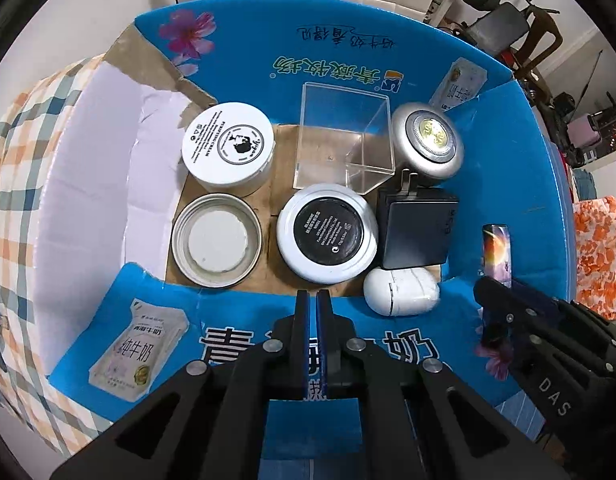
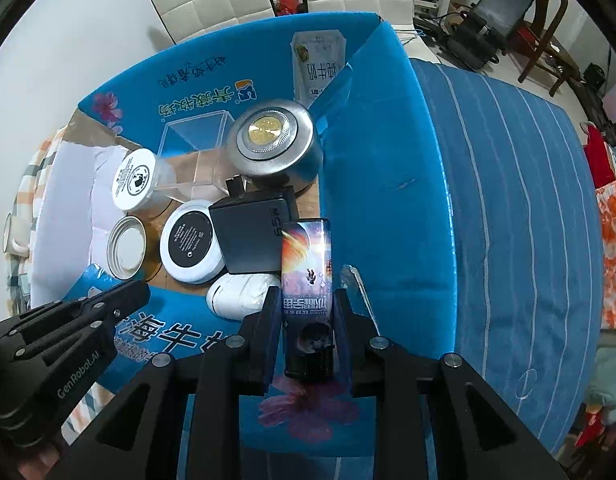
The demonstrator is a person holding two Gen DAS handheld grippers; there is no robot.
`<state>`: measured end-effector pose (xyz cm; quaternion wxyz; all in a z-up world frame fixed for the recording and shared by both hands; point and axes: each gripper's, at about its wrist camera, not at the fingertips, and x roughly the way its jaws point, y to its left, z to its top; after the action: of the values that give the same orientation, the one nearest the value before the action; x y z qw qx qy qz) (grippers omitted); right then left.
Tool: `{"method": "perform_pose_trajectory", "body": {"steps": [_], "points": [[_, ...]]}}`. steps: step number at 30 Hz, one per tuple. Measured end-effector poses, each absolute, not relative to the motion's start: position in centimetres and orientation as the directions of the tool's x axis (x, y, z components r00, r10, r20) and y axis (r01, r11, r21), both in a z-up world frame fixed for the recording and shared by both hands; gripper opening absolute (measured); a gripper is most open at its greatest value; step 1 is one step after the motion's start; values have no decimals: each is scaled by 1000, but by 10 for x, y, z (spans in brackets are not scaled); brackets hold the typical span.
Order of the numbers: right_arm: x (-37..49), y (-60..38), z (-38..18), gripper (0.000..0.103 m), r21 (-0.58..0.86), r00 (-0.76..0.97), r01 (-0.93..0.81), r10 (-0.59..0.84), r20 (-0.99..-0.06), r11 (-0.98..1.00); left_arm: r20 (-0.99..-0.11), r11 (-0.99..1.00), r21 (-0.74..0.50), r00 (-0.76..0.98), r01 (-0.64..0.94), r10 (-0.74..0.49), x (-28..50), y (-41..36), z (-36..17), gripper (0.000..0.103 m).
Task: Organize rigid objects
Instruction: 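Carry the lighter into the blue box with the right tool and release it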
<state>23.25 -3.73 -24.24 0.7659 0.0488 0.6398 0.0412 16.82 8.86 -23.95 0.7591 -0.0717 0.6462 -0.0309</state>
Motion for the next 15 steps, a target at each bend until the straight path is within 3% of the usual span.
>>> {"method": "perform_pose_trajectory", "body": {"steps": [6, 8, 10, 11, 12, 15], "points": [[237, -31, -245, 28, 87, 149, 5, 86, -985, 996, -979, 993, -117, 169, -16, -113, 170, 84, -233, 3], [239, -31, -245, 40, 82, 142, 21, 78, -987, 996, -982, 996, -85, 171, -4, -83, 172, 83, -229, 16], [239, -31, -240, 58, 68, 160, 32, 62, -985, 997, -979, 997, -73, 190, -4, -71, 171, 86, -223, 55], [238, -30, -237, 68, 61, 173, 32, 54, -983, 998, -976, 998, -69, 208, -11, -66, 170, 88, -218, 66], [238, -29, -232, 69, 49, 187, 28, 43, -981, 998, -974, 998, -49, 221, -26, -42, 170, 92, -215, 78], [237, -26, -224, 77, 23, 207, 23, 17, -978, 999, -971, 997, -60, 235, -44, -48, 171, 102, -210, 85]]}}
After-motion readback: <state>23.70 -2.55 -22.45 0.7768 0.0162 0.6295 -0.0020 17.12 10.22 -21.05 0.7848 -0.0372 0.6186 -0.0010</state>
